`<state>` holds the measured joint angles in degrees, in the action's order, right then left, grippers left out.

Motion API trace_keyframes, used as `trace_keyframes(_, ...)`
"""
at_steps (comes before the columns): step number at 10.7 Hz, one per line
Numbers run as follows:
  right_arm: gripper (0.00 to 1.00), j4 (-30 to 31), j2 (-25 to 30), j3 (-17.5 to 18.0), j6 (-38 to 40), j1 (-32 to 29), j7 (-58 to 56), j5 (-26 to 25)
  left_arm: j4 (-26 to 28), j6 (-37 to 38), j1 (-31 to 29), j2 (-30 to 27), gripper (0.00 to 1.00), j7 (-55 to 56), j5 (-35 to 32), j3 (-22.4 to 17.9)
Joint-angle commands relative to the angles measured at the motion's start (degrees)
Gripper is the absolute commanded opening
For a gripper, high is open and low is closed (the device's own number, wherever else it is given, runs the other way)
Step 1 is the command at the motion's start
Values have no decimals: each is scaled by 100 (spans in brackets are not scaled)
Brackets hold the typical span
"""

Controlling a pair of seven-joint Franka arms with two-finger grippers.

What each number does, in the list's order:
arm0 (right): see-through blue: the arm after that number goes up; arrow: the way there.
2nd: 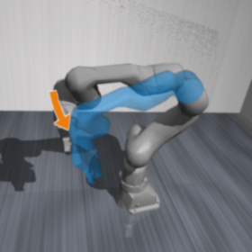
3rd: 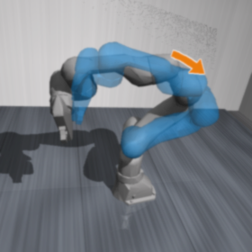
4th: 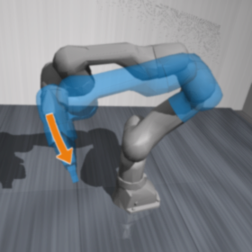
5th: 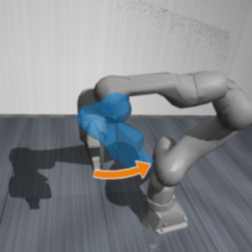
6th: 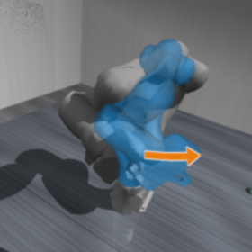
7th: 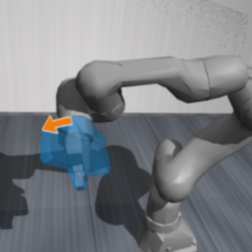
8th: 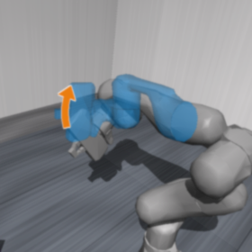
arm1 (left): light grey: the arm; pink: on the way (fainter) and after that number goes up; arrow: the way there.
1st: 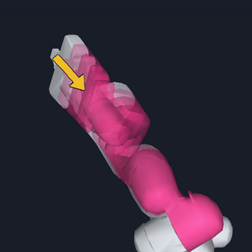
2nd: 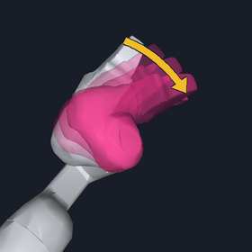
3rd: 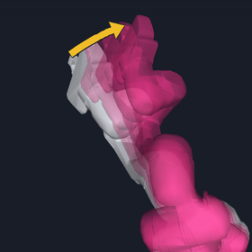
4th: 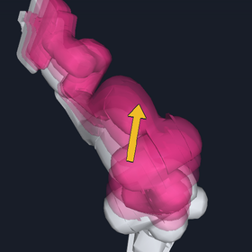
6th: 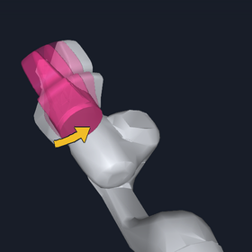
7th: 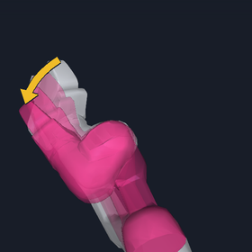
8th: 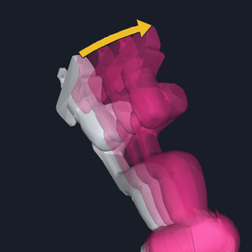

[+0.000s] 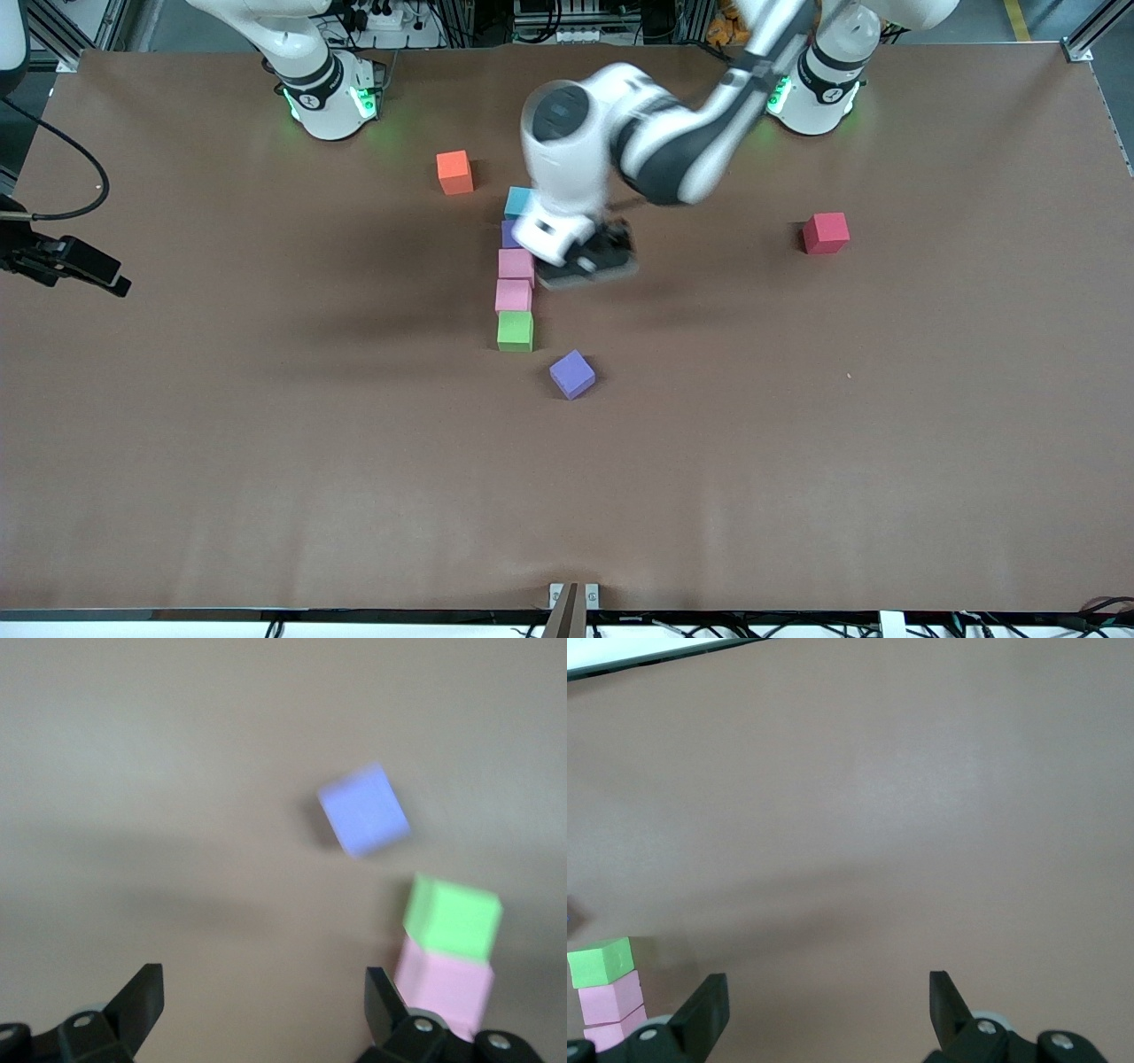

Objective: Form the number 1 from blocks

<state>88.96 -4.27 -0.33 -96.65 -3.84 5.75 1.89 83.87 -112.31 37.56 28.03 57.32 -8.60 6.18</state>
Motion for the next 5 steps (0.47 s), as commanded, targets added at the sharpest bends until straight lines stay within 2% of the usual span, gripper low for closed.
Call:
trace_keyframes(1, 100, -116, -48, 42, 111, -29, -39, -128, 68, 60, -878, -254, 100, -727, -115, 76)
trace_keyframes(5, 100, -116, -48, 51, 182, -29, -30, -128, 103, 200, -2285, -509, 100, -1687, 8, 120)
